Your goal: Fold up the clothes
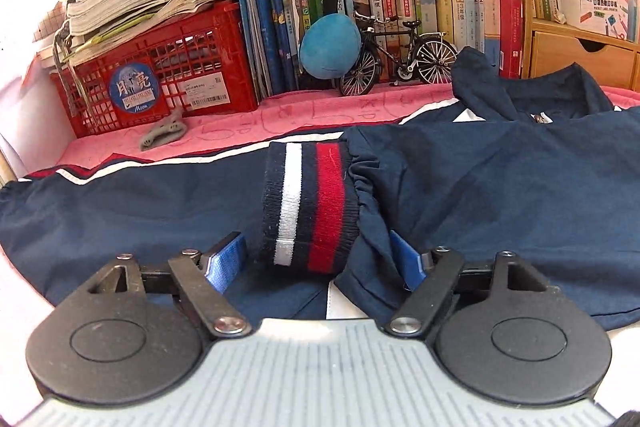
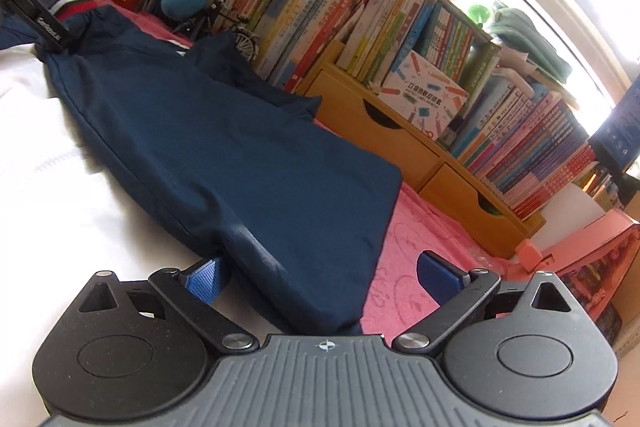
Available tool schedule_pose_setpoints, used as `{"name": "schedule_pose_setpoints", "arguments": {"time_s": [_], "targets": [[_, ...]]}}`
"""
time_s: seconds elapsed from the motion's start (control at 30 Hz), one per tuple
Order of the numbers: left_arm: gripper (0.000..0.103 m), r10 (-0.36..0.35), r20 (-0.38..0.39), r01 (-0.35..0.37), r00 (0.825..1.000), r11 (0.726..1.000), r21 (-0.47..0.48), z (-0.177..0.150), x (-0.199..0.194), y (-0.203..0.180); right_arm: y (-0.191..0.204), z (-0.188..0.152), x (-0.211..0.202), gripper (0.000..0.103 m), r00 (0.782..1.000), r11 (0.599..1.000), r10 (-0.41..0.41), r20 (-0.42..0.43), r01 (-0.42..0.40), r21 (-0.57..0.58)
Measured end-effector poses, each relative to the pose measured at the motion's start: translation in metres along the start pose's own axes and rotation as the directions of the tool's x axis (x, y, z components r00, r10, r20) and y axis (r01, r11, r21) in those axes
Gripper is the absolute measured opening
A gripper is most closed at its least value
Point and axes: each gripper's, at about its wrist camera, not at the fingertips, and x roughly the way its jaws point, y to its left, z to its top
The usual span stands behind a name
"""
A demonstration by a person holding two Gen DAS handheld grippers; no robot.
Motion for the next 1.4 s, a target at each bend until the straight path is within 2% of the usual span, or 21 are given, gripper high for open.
{"name": "schedule_pose_setpoints", "arguments": {"time_s": [0.07,0.1,0.13,0.2,0.3,0.4,0.47,0.53,0.63,0.8,0.93,1.07,1.23,1.3,1.4], "targets": [[0.084,-0.03,-0.01,0.03,0.999,0.999,-0.033,0.0,0.001,0.006,-0.02,-0.01,0.009,0.099,0.997,0.997,-0.066,-0.028,0.068,0.042],[0.09,-0.051,-0.016,0.05,0.999,0.998,-0.041,-0.001,0.002,0.008,-0.03,-0.017,0.015,0.099,0.994,0.993,-0.1,-0.051,0.103,0.065],[0.097,-0.088,-0.027,0.086,0.996,0.995,-0.043,-0.001,0.004,0.009,-0.042,-0.025,0.022,0.099,0.992,0.989,-0.1,-0.082,0.108,0.105],[0.103,-0.147,-0.042,0.145,0.988,0.989,-0.037,-0.002,0.005,0.008,-0.066,-0.041,0.035,0.102,0.986,0.975,-0.087,-0.144,0.114,0.189],[0.103,-0.15,-0.037,0.15,0.988,0.989,-0.005,-0.003,0.004,0.003,-0.094,-0.056,0.047,0.102,0.979,0.919,0.04,-0.202,0.043,0.391],[0.103,-0.162,-0.041,0.162,0.986,0.987,-0.007,-0.003,0.005,0.003,-0.109,-0.062,0.041,0.097,0.973,0.857,0.176,-0.15,-0.076,0.51],[0.103,-0.166,-0.042,0.166,0.985,0.986,-0.013,-0.003,0.006,0.004,-0.114,-0.061,0.028,0.097,0.963,0.831,0.253,-0.09,-0.169,0.53],[0.103,-0.163,-0.041,0.162,0.986,0.987,-0.008,-0.003,0.006,0.004,-0.116,-0.055,0.012,0.097,0.955,0.835,0.294,-0.036,-0.238,0.496],[0.103,-0.159,-0.04,0.159,0.986,0.987,-0.008,-0.002,0.006,0.003,-0.108,-0.033,0.0,0.098,0.935,0.806,0.352,0.037,-0.323,0.496],[0.103,-0.151,-0.037,0.15,0.988,0.989,-0.007,-0.002,0.005,0.002,-0.094,0.003,-0.019,0.099,0.884,0.746,0.439,0.158,-0.457,0.484],[0.103,-0.158,-0.04,0.158,0.987,0.987,-0.017,-0.003,0.006,0.003,-0.053,0.038,0.008,0.095,0.894,0.771,0.435,0.103,-0.43,0.47],[0.103,-0.159,-0.04,0.159,0.986,0.987,-0.017,-0.003,0.006,0.004,-0.021,0.047,0.034,0.088,0.912,0.814,0.41,0.016,-0.374,0.444],[0.103,-0.162,-0.04,0.161,0.986,0.987,-0.02,-0.003,0.007,0.003,-0.021,0.009,0.055,0.083,0.944,0.883,0.298,-0.144,-0.216,0.417],[0.103,-0.163,-0.04,0.162,0.986,0.986,-0.021,-0.003,0.007,0.004,-0.034,-0.011,0.057,0.084,0.957,0.896,0.249,-0.148,-0.17,0.411],[0.103,-0.164,-0.039,0.163,0.986,0.986,-0.022,-0.003,0.007,0.004,-0.059,-0.032,0.062,0.089,0.964,0.899,0.149,-0.22,-0.039,0.436]]}}
